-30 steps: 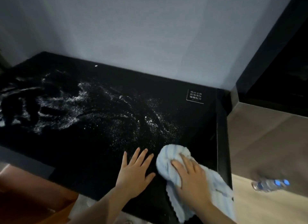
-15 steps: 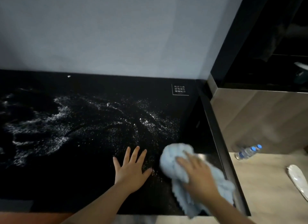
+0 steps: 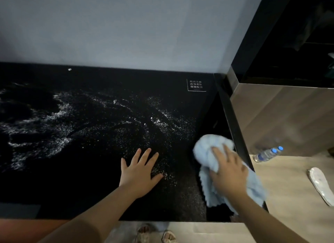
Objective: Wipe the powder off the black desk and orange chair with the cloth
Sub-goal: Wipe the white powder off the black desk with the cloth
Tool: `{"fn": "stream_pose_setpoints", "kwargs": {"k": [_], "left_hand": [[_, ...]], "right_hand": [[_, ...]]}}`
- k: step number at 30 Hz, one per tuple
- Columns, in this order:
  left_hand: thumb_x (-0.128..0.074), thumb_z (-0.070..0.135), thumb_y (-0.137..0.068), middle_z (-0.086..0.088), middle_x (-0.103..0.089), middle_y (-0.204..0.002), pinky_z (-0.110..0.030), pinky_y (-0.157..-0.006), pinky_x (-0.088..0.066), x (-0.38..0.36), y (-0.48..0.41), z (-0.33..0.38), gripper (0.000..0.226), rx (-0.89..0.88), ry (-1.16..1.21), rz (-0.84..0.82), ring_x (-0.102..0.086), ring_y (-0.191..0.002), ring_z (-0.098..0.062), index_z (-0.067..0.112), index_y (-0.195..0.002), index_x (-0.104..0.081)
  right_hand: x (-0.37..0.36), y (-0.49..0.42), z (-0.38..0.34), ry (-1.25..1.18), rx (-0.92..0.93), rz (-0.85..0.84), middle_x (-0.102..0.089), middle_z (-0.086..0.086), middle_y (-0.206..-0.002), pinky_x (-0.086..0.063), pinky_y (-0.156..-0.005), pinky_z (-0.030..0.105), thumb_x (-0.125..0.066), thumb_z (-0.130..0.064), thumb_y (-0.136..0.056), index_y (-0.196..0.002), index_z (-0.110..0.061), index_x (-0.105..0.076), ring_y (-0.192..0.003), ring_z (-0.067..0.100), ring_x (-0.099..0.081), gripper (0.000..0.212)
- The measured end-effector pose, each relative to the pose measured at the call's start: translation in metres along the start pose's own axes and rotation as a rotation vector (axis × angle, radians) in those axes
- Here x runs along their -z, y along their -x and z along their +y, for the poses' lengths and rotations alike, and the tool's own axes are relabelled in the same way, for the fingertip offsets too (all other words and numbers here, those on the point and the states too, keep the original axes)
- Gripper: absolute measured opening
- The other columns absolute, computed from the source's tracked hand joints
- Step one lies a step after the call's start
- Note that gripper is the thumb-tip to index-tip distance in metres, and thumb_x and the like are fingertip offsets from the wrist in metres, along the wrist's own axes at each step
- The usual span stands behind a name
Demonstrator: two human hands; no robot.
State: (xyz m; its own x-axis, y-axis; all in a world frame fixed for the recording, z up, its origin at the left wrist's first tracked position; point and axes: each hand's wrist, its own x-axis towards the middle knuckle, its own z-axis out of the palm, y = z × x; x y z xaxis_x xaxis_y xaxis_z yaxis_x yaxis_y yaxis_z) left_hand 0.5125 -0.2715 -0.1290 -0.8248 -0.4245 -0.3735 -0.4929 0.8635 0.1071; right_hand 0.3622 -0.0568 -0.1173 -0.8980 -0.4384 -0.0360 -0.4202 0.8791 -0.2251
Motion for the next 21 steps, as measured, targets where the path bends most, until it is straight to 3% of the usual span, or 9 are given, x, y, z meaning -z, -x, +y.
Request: {"fn": "stream_pose_setpoints", "kwargs": {"k": [3,7,9,11,14,15,19,21], "left_hand": [[-0.020,0.073,-0.085,0.012,0.012,-0.157,-0.059,-0.111,-0.002,0.001,-0.002,-0.007,0.073,-0.043,-0.027,0.003,0.012,-0.145,-0.020,0.043,-0.146,0.008],[-0.021,0.072,-0.086,0.014,0.011,-0.157,-0.057,-0.112,-0.005,0.003,-0.002,-0.012,0.071,-0.081,-0.070,0.011,0.009,-0.145,-0.018,0.044,-0.146,0.007],[-0.022,0.070,-0.087,0.014,0.011,-0.157,-0.055,-0.112,-0.006,0.006,-0.001,-0.016,0.070,-0.107,-0.086,0.011,0.009,-0.145,-0.017,0.044,-0.146,0.006],[-0.022,0.069,-0.088,0.014,0.011,-0.157,-0.054,-0.112,-0.007,0.007,-0.001,-0.020,0.069,-0.135,-0.083,0.015,0.009,-0.145,-0.017,0.044,-0.146,0.005],[-0.022,0.067,-0.089,0.014,0.012,-0.157,-0.052,-0.114,-0.005,0.007,0.001,-0.024,0.068,-0.159,-0.070,0.010,0.011,-0.145,-0.015,0.043,-0.147,0.005],[-0.022,0.067,-0.090,0.014,0.012,-0.157,-0.052,-0.114,-0.005,0.007,0.002,-0.024,0.068,-0.157,-0.068,0.013,0.011,-0.145,-0.015,0.043,-0.147,0.005],[-0.024,0.065,-0.090,0.014,0.011,-0.157,-0.051,-0.114,-0.004,0.007,0.003,-0.024,0.067,-0.157,-0.070,0.014,0.012,-0.144,-0.014,0.042,-0.147,0.003],[-0.026,0.065,-0.090,0.014,0.010,-0.157,-0.052,-0.114,-0.003,0.009,0.002,-0.025,0.067,-0.163,-0.068,0.002,0.012,-0.144,-0.014,0.042,-0.147,0.002]], "right_hand": [[-0.002,0.005,-0.019,-0.017,-0.213,0.000,-0.011,0.000,-0.157,-0.031,-0.103,0.048,-0.054,-0.047,-0.082,-0.142,-0.044,-0.027,-0.137,0.031,-0.020,0.065],[-0.018,0.033,-0.074,0.002,0.170,-0.016,-0.039,0.007,-0.147,-0.042,-0.087,0.051,-0.071,-0.056,-0.065,-0.124,-0.039,-0.054,-0.125,0.039,-0.042,0.065],[-0.018,0.023,-0.066,0.055,0.300,-0.038,-0.027,0.000,-0.153,-0.036,-0.095,0.047,-0.069,-0.053,-0.069,-0.130,-0.042,-0.047,-0.132,0.034,-0.033,0.066],[-0.014,0.004,-0.039,0.028,0.178,-0.098,-0.009,-0.006,-0.157,-0.029,-0.101,0.041,-0.062,-0.046,-0.076,-0.138,-0.043,-0.034,-0.137,0.029,-0.020,0.068],[-0.008,0.000,-0.031,-0.004,-0.193,0.003,-0.005,0.001,-0.157,-0.032,-0.100,0.043,-0.061,-0.046,-0.079,-0.142,-0.038,-0.027,-0.135,0.032,-0.020,0.072],[-0.010,0.004,-0.043,0.020,-0.201,-0.008,-0.004,0.002,-0.157,-0.032,-0.101,0.044,-0.060,-0.048,-0.078,-0.142,-0.039,-0.023,-0.136,0.033,-0.020,0.074],[-0.030,0.021,-0.084,-0.007,0.192,-0.117,-0.003,-0.002,-0.158,-0.025,-0.104,0.041,-0.059,-0.044,-0.078,-0.142,-0.045,-0.021,-0.139,0.029,-0.013,0.074],[-0.022,0.007,-0.069,0.039,0.250,-0.131,-0.002,-0.005,-0.157,-0.025,-0.105,0.038,-0.058,-0.040,-0.079,-0.141,-0.045,-0.022,-0.139,0.027,-0.013,0.072]]}}
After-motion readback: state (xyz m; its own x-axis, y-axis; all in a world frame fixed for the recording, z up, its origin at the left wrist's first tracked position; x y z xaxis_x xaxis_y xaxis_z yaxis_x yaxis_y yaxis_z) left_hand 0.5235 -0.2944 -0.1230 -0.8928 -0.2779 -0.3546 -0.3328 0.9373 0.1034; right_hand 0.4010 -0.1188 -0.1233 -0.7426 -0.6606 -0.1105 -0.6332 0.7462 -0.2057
